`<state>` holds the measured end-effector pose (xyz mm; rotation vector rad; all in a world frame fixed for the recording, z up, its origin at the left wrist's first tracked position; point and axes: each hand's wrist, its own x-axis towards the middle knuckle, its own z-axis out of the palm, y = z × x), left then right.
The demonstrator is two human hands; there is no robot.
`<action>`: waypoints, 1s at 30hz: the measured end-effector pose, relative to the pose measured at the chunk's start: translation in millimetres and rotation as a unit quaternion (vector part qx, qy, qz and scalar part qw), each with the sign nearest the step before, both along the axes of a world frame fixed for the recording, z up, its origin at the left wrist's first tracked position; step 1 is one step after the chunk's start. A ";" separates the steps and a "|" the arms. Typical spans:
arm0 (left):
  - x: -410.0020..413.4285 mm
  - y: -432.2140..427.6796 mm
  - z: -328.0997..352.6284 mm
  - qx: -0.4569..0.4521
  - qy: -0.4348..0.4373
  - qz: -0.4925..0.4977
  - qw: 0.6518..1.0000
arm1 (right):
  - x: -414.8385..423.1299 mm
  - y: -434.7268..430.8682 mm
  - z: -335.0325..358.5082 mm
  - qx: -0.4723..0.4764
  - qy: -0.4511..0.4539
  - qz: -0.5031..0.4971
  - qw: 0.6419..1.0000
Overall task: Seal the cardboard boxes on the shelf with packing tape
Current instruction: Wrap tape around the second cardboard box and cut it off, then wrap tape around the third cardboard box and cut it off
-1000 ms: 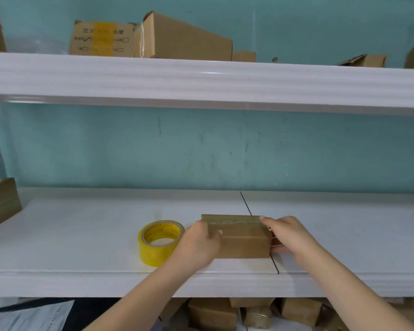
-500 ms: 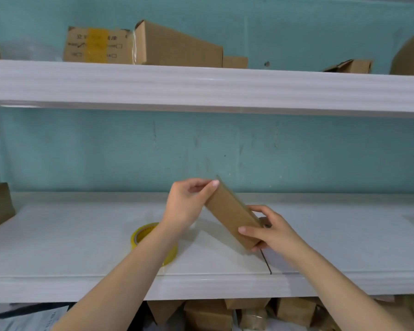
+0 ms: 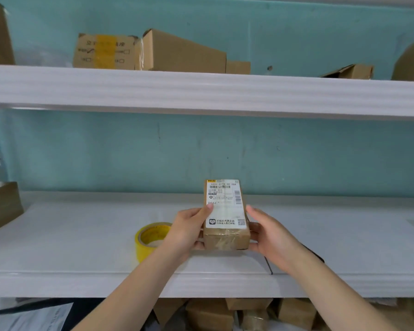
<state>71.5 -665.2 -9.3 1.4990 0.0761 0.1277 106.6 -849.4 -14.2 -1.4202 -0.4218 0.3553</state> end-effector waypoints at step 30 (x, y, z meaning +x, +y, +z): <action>47.2 -99.7 46.0 0.056 -0.248 -0.091 0.963 | -8.2 -84.5 62.2 -0.021 -0.223 -0.387 0.894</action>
